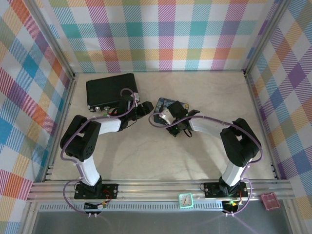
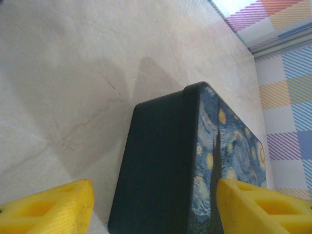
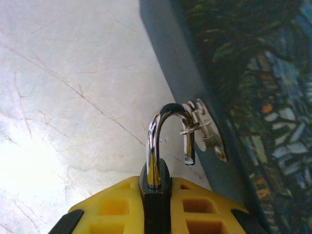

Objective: Unlock a padlock with a key

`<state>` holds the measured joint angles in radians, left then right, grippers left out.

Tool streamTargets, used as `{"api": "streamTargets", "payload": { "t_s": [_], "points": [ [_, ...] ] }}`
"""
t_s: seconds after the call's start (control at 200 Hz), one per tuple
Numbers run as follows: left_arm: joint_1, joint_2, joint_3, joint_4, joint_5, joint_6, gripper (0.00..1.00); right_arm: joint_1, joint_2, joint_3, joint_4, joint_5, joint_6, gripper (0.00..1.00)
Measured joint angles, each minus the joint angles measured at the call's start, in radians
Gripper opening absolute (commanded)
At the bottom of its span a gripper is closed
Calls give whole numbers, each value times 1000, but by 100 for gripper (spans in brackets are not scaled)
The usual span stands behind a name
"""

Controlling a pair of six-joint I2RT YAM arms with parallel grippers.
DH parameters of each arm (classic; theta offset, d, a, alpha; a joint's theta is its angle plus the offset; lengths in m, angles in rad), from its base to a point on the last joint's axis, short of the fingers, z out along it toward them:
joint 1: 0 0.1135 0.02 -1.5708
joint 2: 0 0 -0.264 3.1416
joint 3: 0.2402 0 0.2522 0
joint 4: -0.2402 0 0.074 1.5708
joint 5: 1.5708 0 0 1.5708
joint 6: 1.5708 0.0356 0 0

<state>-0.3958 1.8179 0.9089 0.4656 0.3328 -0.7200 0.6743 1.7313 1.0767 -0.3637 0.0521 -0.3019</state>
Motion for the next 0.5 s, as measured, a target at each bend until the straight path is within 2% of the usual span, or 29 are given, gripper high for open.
{"api": "streamTargets", "payload": {
  "t_s": [0.205,0.5],
  "points": [
    [-2,61,18,60,53,-27,62,-4,59,36,20,-39,-149,0],
    [-24,111,25,170,95,-80,50,-21,75,79,42,-61,-212,0]
  ]
}}
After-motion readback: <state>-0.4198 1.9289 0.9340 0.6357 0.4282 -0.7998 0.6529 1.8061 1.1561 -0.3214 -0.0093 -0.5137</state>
